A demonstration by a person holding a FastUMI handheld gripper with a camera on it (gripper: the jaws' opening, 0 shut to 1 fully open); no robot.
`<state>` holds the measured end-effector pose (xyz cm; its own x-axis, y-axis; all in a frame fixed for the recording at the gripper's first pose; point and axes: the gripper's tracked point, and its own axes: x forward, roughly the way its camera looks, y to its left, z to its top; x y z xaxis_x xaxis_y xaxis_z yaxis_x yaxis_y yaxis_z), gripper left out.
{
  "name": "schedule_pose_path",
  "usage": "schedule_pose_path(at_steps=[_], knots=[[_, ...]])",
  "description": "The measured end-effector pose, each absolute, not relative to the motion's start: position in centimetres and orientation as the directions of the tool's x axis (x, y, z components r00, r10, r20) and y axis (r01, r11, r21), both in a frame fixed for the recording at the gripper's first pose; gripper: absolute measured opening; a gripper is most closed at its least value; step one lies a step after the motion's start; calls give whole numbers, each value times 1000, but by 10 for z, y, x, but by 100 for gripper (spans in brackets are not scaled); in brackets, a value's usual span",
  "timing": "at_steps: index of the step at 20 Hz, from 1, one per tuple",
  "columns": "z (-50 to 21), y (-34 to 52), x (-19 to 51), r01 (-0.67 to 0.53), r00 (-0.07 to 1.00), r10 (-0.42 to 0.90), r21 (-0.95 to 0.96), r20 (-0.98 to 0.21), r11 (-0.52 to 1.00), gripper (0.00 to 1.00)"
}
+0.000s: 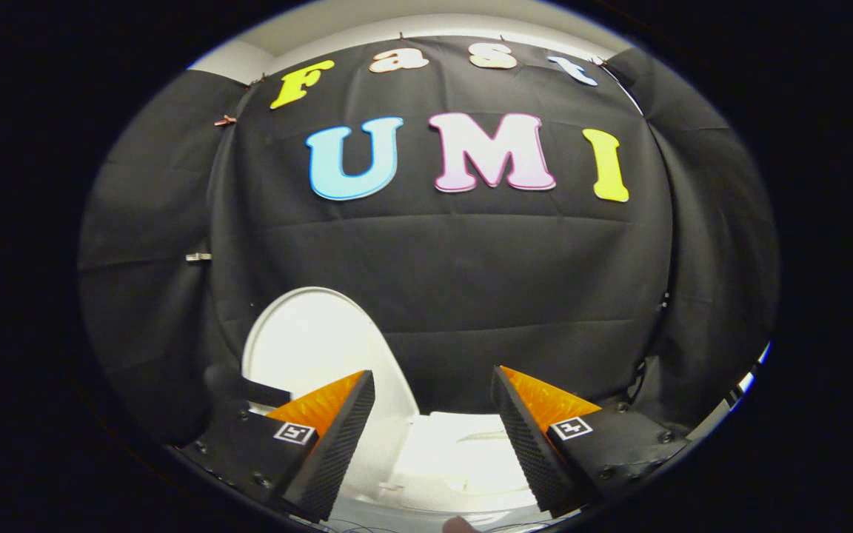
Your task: Open the toilet lid.
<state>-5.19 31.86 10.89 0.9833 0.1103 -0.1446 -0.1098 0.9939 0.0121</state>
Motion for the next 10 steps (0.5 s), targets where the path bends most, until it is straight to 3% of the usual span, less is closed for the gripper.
schedule_pose_path(at_steps=[10], knots=[[81, 184, -7, -57, 997, 54, -50, -63, 997, 99]])
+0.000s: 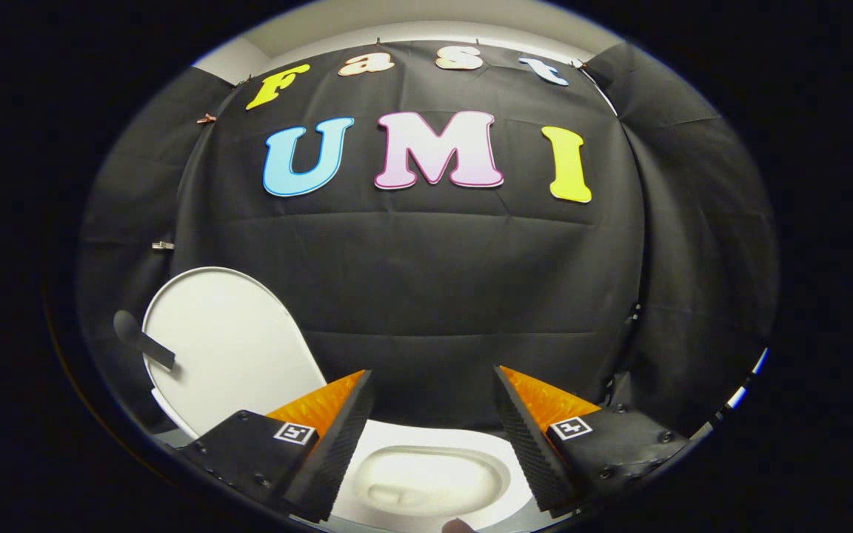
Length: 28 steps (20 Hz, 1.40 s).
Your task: Open the toilet lid.
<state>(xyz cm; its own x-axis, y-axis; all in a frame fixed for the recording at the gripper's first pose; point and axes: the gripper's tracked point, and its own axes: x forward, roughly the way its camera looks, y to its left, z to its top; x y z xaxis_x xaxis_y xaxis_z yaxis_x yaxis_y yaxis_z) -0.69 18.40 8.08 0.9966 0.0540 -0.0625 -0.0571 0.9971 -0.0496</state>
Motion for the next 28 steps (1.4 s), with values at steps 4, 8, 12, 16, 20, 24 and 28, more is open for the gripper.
schedule_pose_path(at_steps=[4, 8, 12, 16, 20, 24, 28], knots=[[59, 156, -1, -54, 996, 52, -28, -78, 998, 99], [53, 143, 5, -40, 996, 38, -16, -74, 999, 99], [51, 141, 2, -46, 996, 45, -20, -74, 999, 99], [46, 145, 2, -52, 995, 49, -27, -85, 998, 99], [49, 150, -1, -60, 996, 57, -35, -76, 998, 99], [51, 144, -3, -43, 997, 39, -60, -65, 997, 99], [56, 137, -2, -33, 998, 31, -26, -59, 999, 99]])
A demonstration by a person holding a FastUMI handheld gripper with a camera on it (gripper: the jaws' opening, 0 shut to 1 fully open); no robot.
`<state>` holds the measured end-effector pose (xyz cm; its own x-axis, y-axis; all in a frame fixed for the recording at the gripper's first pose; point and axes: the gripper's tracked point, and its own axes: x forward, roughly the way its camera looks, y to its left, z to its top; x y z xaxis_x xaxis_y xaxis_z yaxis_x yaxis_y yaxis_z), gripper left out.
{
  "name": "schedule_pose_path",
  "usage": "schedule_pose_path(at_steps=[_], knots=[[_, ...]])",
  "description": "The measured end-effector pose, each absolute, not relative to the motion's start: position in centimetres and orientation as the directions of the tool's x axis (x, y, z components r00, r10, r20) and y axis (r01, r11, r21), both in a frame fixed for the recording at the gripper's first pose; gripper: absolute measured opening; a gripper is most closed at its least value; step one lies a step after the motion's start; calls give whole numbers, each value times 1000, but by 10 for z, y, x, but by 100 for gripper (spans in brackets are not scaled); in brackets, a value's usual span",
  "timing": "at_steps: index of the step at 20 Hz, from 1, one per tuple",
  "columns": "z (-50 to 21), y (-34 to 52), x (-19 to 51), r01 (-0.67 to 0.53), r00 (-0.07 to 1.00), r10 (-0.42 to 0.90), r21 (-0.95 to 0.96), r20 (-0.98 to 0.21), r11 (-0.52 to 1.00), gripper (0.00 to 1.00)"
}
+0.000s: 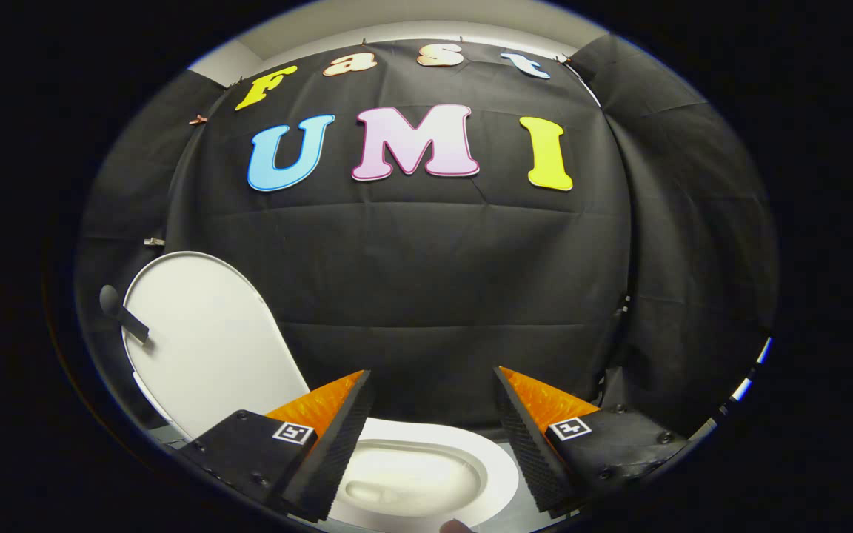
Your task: Open the toilet lid.
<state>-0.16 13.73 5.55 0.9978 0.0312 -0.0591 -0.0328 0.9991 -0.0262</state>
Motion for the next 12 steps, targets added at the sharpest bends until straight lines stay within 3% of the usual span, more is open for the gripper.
schedule_pose_path(at_steps=[12], knots=[[62, 139, -7, -30, 998, 31, 17, -63, 999, 99]])
